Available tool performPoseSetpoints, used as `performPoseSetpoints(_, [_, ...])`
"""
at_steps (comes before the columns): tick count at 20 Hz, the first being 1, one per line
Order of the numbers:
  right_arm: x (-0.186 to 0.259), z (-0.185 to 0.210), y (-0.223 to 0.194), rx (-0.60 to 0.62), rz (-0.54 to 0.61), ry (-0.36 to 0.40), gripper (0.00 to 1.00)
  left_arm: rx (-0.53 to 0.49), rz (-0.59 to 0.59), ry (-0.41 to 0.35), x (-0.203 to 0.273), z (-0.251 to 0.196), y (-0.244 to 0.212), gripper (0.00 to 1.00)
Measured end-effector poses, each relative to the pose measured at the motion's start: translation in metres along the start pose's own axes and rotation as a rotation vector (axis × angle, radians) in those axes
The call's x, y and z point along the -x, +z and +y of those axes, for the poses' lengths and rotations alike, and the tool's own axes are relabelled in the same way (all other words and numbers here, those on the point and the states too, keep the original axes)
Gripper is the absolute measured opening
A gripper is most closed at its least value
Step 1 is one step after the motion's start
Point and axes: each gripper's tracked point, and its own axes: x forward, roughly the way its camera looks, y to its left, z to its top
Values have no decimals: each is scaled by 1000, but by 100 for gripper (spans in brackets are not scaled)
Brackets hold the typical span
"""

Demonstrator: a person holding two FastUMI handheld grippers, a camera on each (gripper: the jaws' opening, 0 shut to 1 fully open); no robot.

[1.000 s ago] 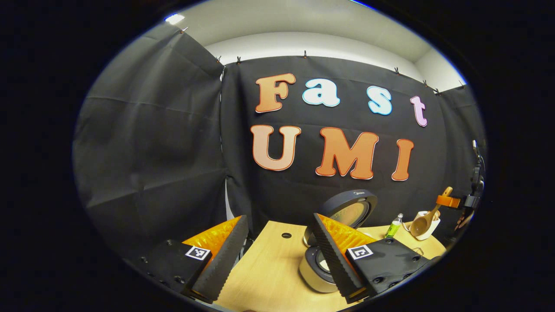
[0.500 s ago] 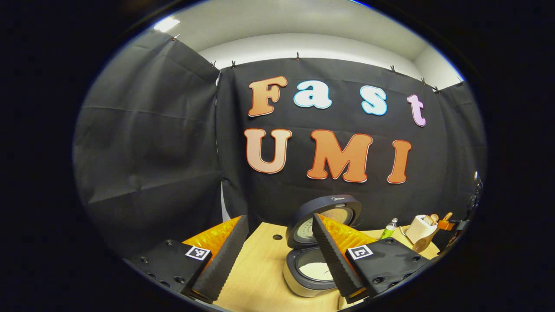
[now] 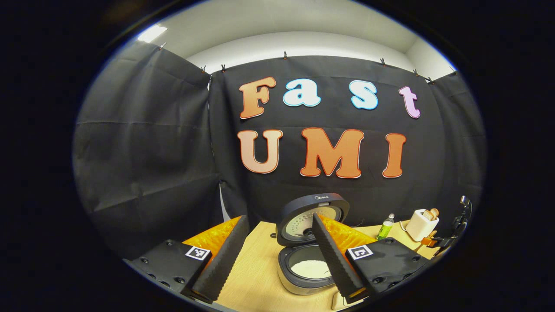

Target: Close the left gripper, press the button to open the rice cooker; take a wooden spoon from the chopstick holder with the right hand, scoop a spoonful of rice and pour it into the rice cooker, then put the wooden spoon back into the chopstick holder.

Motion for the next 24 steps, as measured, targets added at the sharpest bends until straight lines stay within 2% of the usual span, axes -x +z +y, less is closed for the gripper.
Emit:
performPoseSetpoints(5, [-13, -13, -21, -79, 38, 0, 12, 2, 10, 3, 6, -10, 3, 100])
performPoseSetpoints(10, [-11, -23, -26, -61, 52, -15, 20, 7, 8, -3, 3, -20, 7, 98])
performPoseSetpoints(11, [-9, -29, -28, -52, 64, -26, 13, 12, 3, -7, 1, -22, 9, 98])
performPoseSetpoints(13, [0, -35, -25, -43, 88, -41, 44, 20, -1, -16, -3, -27, 10, 96])
performPoseSetpoints(14, [5, -40, -23, -27, 92, -57, 52, 22, -4, -20, -6, -29, 11, 97])
performPoseSetpoints(15, [11, -43, -16, -8, 80, -70, 65, 24, -7, -24, -10, -32, 12, 97])
performPoseSetpoints(16, [21, -45, -6, 11, 69, -82, 72, 25, -5, -28, -15, -35, 14, 97])
performPoseSetpoints(17, [30, -48, 4, 30, 58, -89, 86, 27, -6, -29, -19, -37, 15, 97])
performPoseSetpoints(19, [51, -44, 32, 69, 16, -96, 95, 34, -14, -46, -32, -45, 23, 97])
performPoseSetpoints(24, [102, -34, 91, 188, -88, -107, 95, 5, -44, -93, -83, -70, 60, 97])
